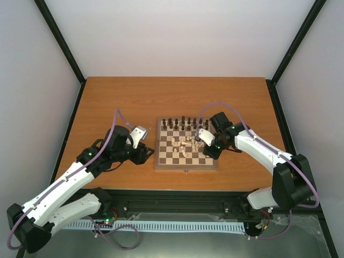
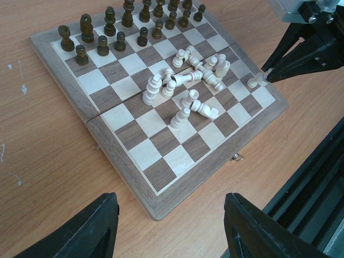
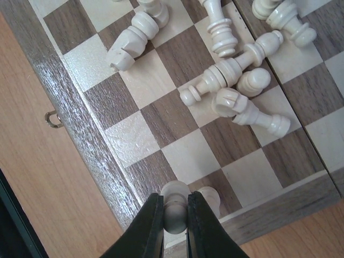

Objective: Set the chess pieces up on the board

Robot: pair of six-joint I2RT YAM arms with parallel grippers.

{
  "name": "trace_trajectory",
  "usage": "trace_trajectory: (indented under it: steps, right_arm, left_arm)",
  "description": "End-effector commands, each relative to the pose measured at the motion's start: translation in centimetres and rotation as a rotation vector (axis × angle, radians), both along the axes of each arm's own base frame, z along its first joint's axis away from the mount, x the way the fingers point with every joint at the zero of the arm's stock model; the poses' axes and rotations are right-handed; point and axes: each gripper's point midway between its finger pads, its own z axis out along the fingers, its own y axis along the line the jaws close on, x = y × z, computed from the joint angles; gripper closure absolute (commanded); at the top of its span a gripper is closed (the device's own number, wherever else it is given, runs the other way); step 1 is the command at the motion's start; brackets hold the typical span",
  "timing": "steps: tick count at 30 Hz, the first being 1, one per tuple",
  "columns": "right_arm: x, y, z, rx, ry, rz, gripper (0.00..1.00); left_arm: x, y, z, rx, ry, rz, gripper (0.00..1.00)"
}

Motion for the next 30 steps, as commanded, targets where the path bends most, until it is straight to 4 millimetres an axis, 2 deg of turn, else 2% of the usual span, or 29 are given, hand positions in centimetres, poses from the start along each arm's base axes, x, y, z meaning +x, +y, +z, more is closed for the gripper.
trace_trajectory:
  steps: [1,13,30]
  right_arm:
    - [0.3,0.7,-0.8,-0.006,-0.017,0.031,0.95]
    - [2.0,0.9,-2.7,-0.083,-0.024,-0.01,0.95]
    - [1.2,1.7,-3.7,-0.072,0.029,0.013,0.92]
  left_arm:
    - [0.0,-0.5,0.5,-0.011,-0.021,-0.028,0.43]
    - [0.1,-0.6,0.3,-0.007,-0.015,-0.028,0.43]
    - [0.0,-0.6,0.3,-0.009,-0.011,-0.032,0.43]
